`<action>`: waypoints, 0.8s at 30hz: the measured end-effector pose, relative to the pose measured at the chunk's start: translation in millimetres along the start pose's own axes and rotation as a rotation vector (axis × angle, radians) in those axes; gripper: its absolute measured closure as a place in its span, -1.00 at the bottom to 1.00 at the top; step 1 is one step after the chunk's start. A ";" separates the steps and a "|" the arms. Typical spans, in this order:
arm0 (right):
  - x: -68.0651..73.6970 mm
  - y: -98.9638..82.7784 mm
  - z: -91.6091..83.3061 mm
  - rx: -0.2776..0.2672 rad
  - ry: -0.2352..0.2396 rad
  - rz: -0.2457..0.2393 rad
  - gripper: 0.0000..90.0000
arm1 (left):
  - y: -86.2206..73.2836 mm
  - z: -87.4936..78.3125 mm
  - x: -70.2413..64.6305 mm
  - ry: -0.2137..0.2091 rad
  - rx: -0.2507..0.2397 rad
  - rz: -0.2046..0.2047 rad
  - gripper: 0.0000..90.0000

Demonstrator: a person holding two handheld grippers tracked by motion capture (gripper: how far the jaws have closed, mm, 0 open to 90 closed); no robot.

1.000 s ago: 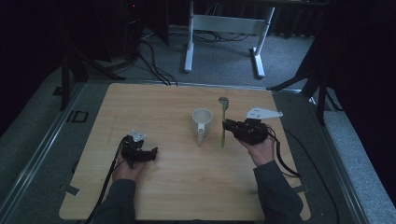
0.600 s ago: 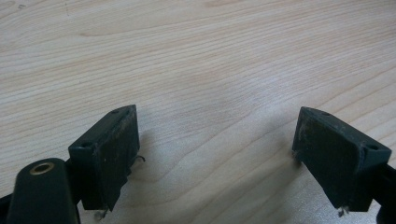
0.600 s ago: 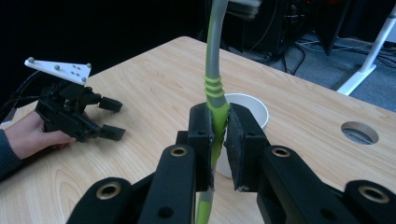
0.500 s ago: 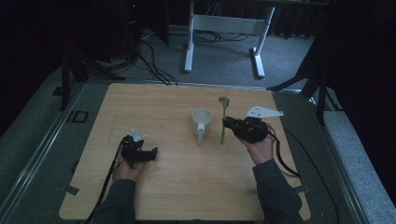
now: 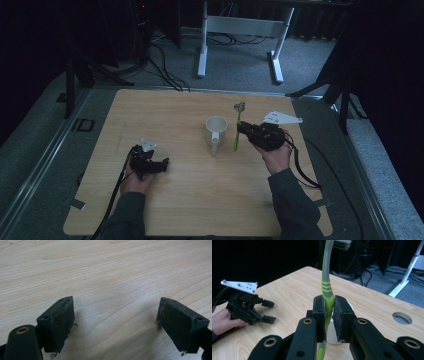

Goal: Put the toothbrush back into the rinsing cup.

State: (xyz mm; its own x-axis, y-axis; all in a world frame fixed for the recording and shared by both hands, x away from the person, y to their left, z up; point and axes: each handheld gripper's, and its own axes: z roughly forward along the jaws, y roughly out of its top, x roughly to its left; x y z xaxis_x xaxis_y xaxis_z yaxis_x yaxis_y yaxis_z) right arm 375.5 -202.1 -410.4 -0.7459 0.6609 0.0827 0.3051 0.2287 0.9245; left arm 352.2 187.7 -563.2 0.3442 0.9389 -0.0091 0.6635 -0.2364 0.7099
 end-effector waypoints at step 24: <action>5.6 2.2 12.9 -0.038 0.000 0.003 0.79 | 0.1 0.0 0.2 0.001 0.000 0.002 -0.66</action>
State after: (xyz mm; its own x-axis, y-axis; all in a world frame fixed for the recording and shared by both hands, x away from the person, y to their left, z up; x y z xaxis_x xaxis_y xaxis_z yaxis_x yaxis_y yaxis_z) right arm 379.6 -188.6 -412.7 -0.7450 0.6616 0.0857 0.2845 0.1989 0.9378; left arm 352.2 187.8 -563.1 0.3450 0.9386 -0.0068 0.6628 -0.2385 0.7098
